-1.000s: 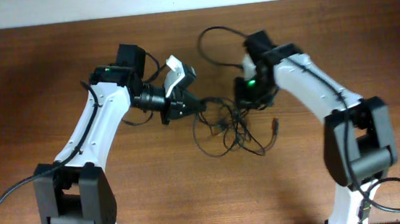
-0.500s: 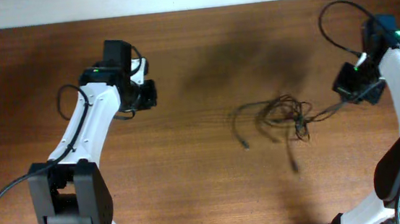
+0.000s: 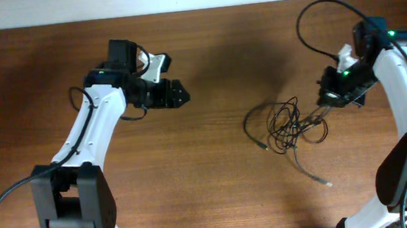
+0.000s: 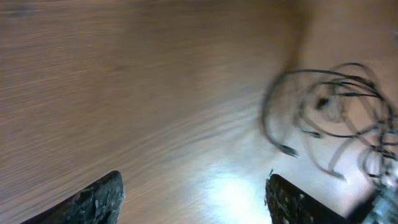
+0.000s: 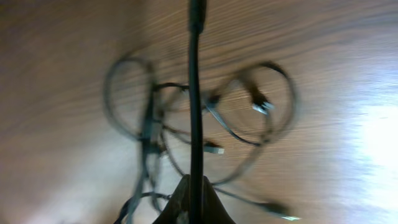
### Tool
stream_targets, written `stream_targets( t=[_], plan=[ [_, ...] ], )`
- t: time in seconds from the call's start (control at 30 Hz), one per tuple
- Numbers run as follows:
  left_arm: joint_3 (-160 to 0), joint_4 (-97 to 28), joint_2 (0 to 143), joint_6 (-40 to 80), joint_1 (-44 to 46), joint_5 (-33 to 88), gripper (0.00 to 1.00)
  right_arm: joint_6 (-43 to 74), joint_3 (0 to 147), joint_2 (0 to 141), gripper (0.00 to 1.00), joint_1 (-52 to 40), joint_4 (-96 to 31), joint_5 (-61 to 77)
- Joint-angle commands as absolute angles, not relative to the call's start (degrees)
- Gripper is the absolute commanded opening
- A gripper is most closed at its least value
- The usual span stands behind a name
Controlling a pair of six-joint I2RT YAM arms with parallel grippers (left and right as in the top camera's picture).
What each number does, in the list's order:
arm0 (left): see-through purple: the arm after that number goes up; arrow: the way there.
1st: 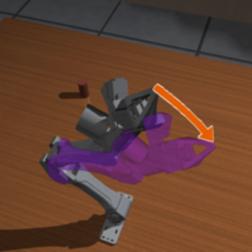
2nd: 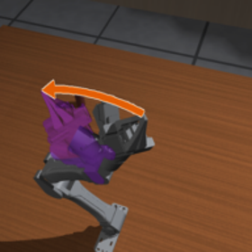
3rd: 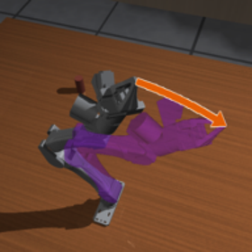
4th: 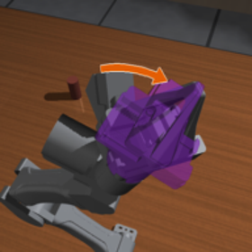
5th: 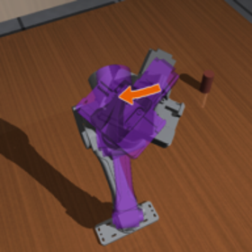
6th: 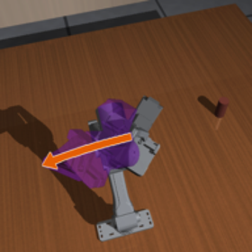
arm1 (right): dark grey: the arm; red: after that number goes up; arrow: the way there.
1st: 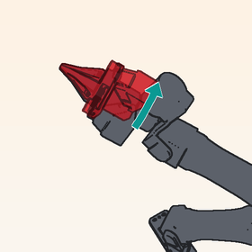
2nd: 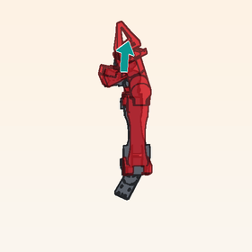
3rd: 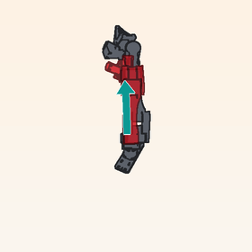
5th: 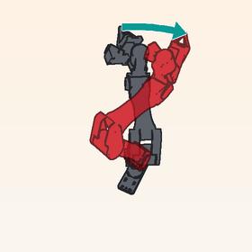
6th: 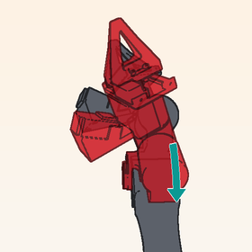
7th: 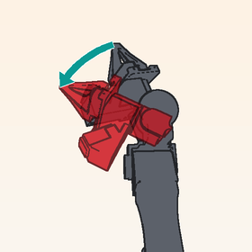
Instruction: Untangle cables
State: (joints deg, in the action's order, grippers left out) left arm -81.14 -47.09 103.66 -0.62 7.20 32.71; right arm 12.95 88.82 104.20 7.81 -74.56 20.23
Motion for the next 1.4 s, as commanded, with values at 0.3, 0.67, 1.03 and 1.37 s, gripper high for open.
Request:
stream_targets(
  t=[0.3,0.67,1.03,1.37],
  plan=[
    [-80.38,-32.40,109.32,10.11,22.57,38.70,0.76,2.63,88.33,102.69,0.04,-1.43,-74.65,36.95],
    [-80.38,-6.59,123.24,38.41,31.18,51.27,0.70,0.16,88.33,96.79,0.04,-0.30,-74.43,39.59],
    [-80.38,-9.65,123.87,39.99,34.04,47.90,0.90,-0.27,88.33,96.79,0.04,-0.36,-74.56,38.37],
    [-80.38,-3.57,123.87,73.82,34.74,46.68,0.99,-0.25,88.33,96.79,0.04,-0.36,-74.61,38.39]
  ],
)
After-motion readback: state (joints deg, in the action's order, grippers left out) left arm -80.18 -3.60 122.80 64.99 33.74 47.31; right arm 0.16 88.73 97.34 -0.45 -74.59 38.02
